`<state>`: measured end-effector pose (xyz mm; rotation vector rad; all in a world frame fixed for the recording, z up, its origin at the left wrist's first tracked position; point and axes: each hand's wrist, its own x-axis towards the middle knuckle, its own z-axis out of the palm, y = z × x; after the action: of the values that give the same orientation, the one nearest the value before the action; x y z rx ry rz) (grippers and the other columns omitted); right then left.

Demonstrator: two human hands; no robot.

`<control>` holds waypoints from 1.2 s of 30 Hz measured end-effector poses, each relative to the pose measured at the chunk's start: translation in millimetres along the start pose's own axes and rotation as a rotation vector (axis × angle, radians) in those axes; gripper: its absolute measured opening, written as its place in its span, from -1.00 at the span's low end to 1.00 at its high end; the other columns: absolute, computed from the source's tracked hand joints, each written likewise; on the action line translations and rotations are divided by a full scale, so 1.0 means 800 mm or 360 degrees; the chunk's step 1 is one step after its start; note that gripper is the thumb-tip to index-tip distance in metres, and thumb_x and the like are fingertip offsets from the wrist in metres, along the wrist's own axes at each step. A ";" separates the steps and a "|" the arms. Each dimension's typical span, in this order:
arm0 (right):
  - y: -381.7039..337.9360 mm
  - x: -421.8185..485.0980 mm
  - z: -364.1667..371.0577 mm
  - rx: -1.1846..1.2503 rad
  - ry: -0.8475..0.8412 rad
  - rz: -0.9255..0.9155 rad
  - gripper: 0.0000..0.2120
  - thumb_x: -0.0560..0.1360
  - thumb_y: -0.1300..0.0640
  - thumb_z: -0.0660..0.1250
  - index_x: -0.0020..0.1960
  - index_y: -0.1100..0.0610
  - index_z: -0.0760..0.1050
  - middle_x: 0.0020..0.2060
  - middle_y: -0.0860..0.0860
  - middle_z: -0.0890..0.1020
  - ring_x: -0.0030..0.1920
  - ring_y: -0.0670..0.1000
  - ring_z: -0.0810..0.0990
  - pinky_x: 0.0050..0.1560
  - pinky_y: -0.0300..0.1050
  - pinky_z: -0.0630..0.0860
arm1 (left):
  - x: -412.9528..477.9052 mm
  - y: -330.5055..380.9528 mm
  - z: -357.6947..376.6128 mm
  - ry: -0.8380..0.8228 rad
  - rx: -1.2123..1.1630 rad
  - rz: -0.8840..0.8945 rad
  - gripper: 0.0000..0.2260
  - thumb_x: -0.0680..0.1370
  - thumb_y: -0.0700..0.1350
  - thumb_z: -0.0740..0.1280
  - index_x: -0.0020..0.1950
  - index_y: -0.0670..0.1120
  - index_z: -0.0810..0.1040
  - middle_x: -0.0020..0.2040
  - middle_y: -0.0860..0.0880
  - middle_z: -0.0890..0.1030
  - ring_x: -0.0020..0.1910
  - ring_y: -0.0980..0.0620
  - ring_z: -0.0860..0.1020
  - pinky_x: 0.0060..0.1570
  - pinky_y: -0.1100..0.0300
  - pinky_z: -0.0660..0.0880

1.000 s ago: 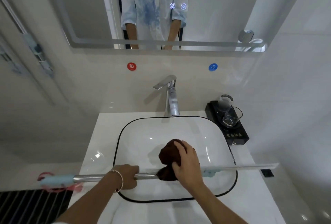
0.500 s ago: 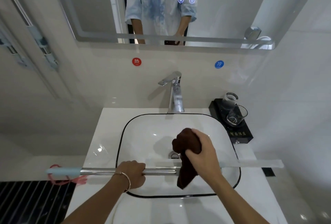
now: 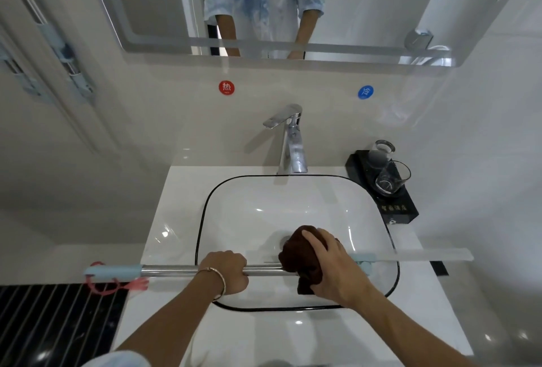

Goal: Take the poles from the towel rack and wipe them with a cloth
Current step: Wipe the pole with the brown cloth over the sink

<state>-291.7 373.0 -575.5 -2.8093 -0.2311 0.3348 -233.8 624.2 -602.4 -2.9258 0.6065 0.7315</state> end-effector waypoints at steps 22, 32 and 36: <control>-0.043 -0.013 -0.004 0.0126 0.0092 0.0903 -0.31 0.39 -0.02 0.31 0.44 -0.12 0.10 0.26 0.07 0.26 0.08 0.20 0.41 -0.01 0.07 0.49 | -0.012 0.000 0.016 0.0400 0.0043 0.0116 -0.78 0.55 0.00 0.11 0.10 -0.05 0.43 -0.04 -0.06 0.61 -0.07 -0.12 0.57 -0.24 0.16 0.24; -0.048 0.003 -0.009 0.0241 -0.0039 0.0841 -0.21 0.39 0.09 0.36 0.52 -0.13 0.07 0.51 0.08 0.03 0.24 0.32 0.39 0.17 0.11 0.47 | -0.007 -0.005 0.014 0.0400 0.0093 0.0200 -0.79 0.53 0.00 0.12 0.06 -0.06 0.44 -0.07 -0.08 0.62 -0.10 -0.15 0.58 -0.24 0.15 0.28; -0.120 0.020 -0.002 -0.0298 -0.0126 0.0670 -0.39 0.40 0.14 0.34 0.40 -0.06 0.24 0.36 0.06 0.19 0.17 0.29 0.36 -0.02 0.13 0.52 | -0.010 -0.001 0.018 0.0392 0.0169 0.0254 -0.77 0.54 -0.01 0.12 0.09 -0.07 0.43 -0.03 -0.09 0.62 -0.07 -0.17 0.58 -0.24 0.14 0.26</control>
<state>-287.7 466.2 -546.7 -3.0178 0.3364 0.5424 -246.2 630.0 -611.3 -2.9138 0.8795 0.3383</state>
